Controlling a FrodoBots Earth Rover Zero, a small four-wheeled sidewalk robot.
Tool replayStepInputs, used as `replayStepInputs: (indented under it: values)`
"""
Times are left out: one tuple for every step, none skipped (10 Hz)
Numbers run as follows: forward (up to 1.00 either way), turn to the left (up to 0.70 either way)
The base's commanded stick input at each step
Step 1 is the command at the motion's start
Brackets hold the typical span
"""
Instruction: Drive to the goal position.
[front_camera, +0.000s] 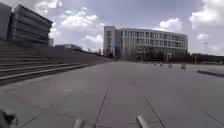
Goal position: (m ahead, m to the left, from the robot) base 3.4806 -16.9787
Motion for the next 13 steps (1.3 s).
replayStepInputs:
  values:
    - [0.7,0.0]
    - [0.7,0.0]
    - [0.7,0.0]
    - [0.7,0.0]
    - [0.7,0.0]
    - [0.7,0.0]
    - [0.7,0.0]
    - [0.7,0.0]
    - [0.7,0.0]
    - [0.7,0.0]
    - [0.7,0.0]
    - [0.7,0.0]
    - [0.7,0.0]
